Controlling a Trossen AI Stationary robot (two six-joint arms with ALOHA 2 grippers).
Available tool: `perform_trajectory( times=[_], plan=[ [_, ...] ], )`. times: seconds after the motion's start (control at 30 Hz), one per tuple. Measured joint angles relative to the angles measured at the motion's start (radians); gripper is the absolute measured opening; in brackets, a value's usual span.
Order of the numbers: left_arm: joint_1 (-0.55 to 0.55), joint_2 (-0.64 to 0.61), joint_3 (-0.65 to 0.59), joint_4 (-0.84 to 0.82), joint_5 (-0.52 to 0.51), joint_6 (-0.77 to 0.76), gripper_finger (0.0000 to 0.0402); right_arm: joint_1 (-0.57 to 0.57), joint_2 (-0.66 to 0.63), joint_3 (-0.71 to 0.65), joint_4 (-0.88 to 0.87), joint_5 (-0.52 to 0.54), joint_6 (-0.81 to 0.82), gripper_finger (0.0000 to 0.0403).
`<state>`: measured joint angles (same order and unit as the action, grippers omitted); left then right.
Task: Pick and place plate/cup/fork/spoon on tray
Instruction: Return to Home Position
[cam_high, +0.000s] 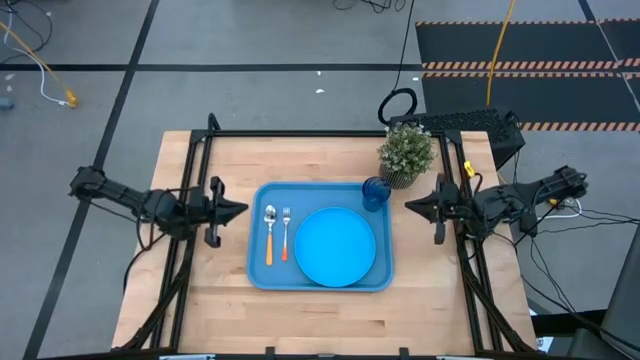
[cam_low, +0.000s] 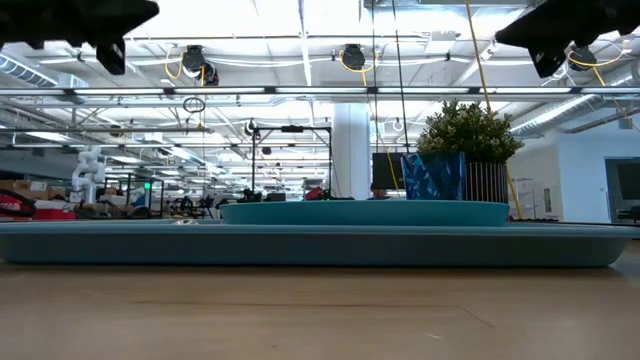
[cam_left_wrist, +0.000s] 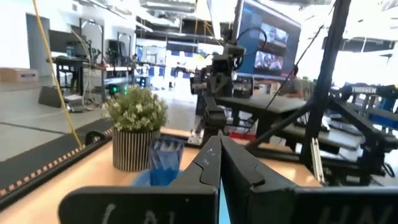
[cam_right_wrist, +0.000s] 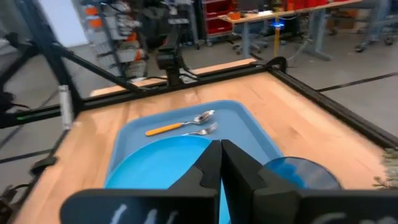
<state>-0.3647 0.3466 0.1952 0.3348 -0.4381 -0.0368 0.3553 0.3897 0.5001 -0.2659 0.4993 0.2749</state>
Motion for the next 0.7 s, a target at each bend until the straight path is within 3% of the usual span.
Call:
perform_trajectory(
  times=[0.37, 0.7],
  plan=[
    [0.139, -0.033, -0.019, -0.085, 0.204, -0.078, 0.0002, 0.0, -0.162, -0.149, 0.077, -0.067, -0.031, 0.0],
    [0.181, -0.033, -0.019, -0.125, 0.224, -0.057, 0.0003, 0.0, -0.285, -0.244, 0.132, -0.111, -0.07, 0.0]
  ],
)
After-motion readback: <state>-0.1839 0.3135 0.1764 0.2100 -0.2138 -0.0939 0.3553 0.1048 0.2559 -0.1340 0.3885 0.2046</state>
